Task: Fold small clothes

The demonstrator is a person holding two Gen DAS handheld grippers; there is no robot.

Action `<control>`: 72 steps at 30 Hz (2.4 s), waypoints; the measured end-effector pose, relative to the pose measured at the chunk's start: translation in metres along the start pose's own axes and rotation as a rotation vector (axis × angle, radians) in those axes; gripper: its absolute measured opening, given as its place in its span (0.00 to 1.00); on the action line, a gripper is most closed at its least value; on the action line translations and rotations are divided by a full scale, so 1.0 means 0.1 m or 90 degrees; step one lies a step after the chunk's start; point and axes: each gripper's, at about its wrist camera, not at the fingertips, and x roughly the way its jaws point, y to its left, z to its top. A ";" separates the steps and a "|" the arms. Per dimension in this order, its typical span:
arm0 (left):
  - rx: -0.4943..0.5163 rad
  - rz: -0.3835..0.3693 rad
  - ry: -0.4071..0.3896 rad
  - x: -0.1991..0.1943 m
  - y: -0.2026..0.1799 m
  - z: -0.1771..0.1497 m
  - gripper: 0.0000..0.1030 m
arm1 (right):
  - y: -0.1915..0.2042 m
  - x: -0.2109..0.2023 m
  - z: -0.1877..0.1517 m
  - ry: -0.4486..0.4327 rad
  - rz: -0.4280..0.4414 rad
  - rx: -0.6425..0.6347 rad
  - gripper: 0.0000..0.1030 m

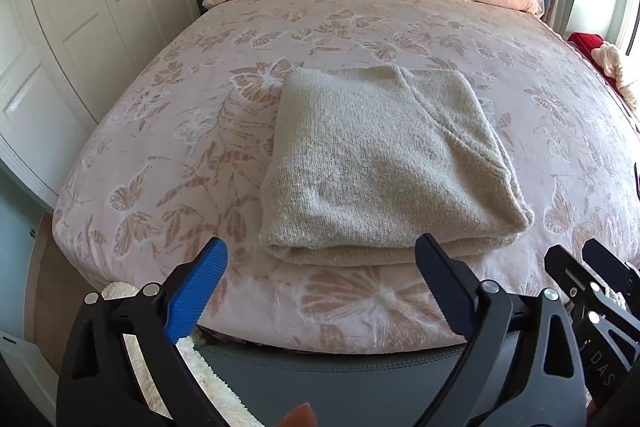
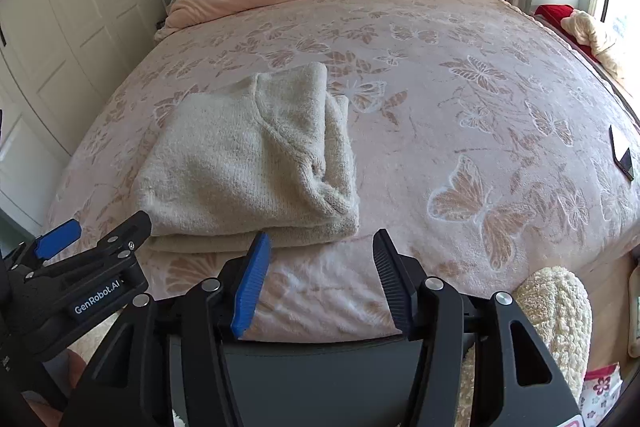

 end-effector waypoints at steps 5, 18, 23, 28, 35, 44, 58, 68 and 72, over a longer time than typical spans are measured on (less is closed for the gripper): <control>0.007 0.010 -0.003 -0.04 0.00 -0.07 0.90 | 0.08 -0.01 -0.08 0.007 0.008 -0.010 0.52; 0.013 0.010 -0.006 -0.11 0.02 -0.20 0.90 | 0.19 -0.09 -0.19 -0.003 0.009 -0.020 0.53; 0.013 0.008 -0.006 -0.12 0.02 -0.21 0.90 | 0.19 -0.10 -0.21 -0.002 0.009 -0.022 0.54; 0.013 0.009 -0.006 -0.14 0.00 -0.23 0.90 | 0.19 -0.12 -0.23 -0.002 0.006 -0.022 0.54; 0.013 0.014 -0.008 -0.14 0.01 -0.24 0.90 | 0.20 -0.14 -0.24 -0.002 0.003 -0.024 0.54; 0.012 0.018 -0.009 -0.16 -0.01 -0.27 0.90 | 0.17 -0.15 -0.26 0.000 -0.002 -0.018 0.54; 0.017 0.030 -0.015 -0.20 -0.04 -0.28 0.90 | 0.16 -0.14 -0.27 0.004 -0.011 -0.012 0.54; 0.023 0.032 -0.021 -0.20 -0.05 -0.27 0.89 | 0.16 -0.14 -0.29 0.001 -0.021 -0.014 0.54; 0.030 0.033 -0.038 -0.21 -0.05 -0.27 0.89 | 0.17 -0.15 -0.28 -0.001 -0.025 -0.014 0.54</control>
